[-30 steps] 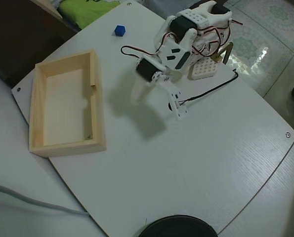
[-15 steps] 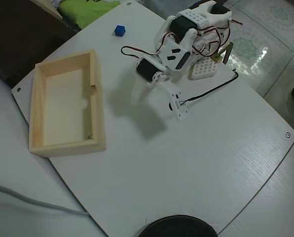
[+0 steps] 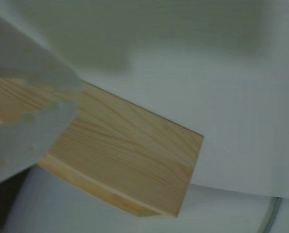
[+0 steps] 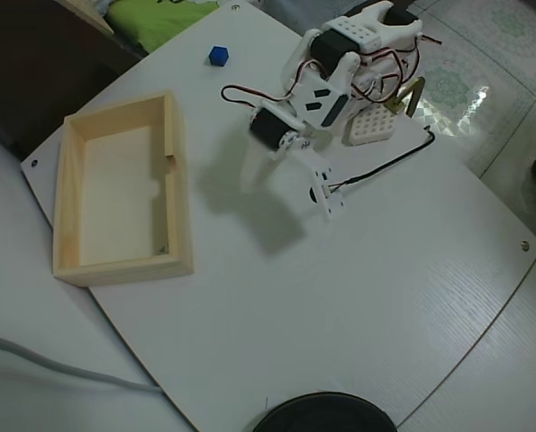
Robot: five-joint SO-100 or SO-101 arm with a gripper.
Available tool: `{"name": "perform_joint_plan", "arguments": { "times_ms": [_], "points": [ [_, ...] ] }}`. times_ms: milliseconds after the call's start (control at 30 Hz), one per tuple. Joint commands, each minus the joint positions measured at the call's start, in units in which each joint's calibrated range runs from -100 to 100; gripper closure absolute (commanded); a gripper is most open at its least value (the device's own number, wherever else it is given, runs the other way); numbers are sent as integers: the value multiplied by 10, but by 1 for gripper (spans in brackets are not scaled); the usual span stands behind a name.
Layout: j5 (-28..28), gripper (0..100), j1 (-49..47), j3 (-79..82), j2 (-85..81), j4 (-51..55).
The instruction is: Pick up the small blue cube and put it into the box
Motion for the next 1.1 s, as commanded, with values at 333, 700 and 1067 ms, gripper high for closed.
{"name": "perform_joint_plan", "arguments": {
  "times_ms": [333, 700, 1067],
  "points": [
    [1, 95, 7, -150, 5, 71],
    [24, 94, 8, -359, 19, 120],
    [23, 94, 9, -783, 356, 181]
  ]
}}
